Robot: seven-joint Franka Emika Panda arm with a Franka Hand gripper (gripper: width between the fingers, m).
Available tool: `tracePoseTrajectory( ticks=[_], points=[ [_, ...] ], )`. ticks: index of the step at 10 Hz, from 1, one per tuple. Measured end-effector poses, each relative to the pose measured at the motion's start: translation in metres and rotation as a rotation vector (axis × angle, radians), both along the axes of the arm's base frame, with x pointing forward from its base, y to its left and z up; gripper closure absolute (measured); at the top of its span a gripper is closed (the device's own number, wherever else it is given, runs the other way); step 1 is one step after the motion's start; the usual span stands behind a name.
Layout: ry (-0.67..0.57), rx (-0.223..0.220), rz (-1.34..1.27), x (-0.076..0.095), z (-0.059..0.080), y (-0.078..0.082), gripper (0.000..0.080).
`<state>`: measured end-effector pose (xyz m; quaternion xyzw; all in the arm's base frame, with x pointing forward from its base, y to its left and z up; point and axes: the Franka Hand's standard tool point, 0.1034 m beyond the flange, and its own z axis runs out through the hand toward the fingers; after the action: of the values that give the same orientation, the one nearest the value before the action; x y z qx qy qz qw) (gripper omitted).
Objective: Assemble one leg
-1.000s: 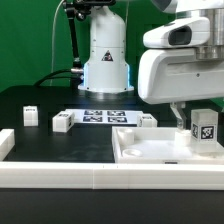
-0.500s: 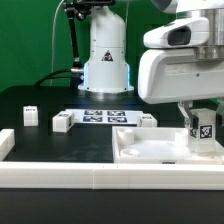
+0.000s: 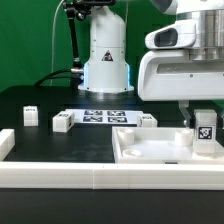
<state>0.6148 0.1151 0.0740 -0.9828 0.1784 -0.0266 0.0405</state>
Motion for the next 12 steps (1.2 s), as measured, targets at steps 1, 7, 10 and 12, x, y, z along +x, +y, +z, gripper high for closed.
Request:
tracePoseTrajectory(
  ticks=[1,7,10,12],
  points=[
    [0.006,0.007,-0.126,-0.0003,-0.0005,-0.0004,0.0508],
    [0.059,0.056,-0.727,-0.0028,-0.0012,-0.0041,0.0508],
    [0.060,0.060,-0.736,-0.0029,-0.0012,-0.0035,0.0325],
    [0.021,0.056,-0.561,-0.0008,-0.0017,-0.0044,0.0211]
  ],
)
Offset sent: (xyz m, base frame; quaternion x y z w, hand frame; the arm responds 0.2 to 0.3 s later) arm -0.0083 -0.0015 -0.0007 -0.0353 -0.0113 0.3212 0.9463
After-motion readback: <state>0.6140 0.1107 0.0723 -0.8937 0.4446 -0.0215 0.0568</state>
